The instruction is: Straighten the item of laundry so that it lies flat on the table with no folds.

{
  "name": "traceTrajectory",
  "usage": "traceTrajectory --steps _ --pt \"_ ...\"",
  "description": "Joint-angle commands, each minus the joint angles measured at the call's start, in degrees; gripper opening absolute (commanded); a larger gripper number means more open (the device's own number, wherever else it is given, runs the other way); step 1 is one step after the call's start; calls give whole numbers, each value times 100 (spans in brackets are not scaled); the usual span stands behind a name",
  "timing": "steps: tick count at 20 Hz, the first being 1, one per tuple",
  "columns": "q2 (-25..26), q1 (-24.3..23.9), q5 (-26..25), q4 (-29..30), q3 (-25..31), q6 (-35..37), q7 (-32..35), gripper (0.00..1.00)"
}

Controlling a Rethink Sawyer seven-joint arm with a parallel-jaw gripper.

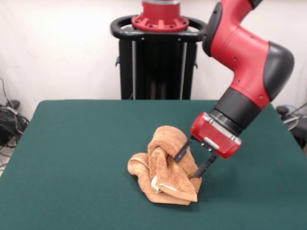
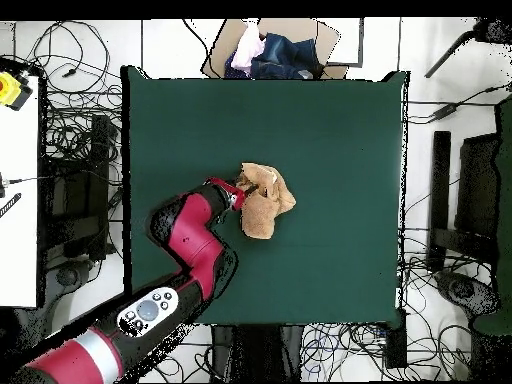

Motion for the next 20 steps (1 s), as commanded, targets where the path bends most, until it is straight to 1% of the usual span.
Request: traceTrajectory --steps 1,5,9,20 --pt "-106 -347 -538 -114 871 -288 1502 100" --pt "-122 -456 -738 -127 959 -433 1601 100" --pt "-163 -713 -1138 -161 1145 -683 1678 100" --pt "-201 -960 -1588 -229 1326 -820 1729 100"
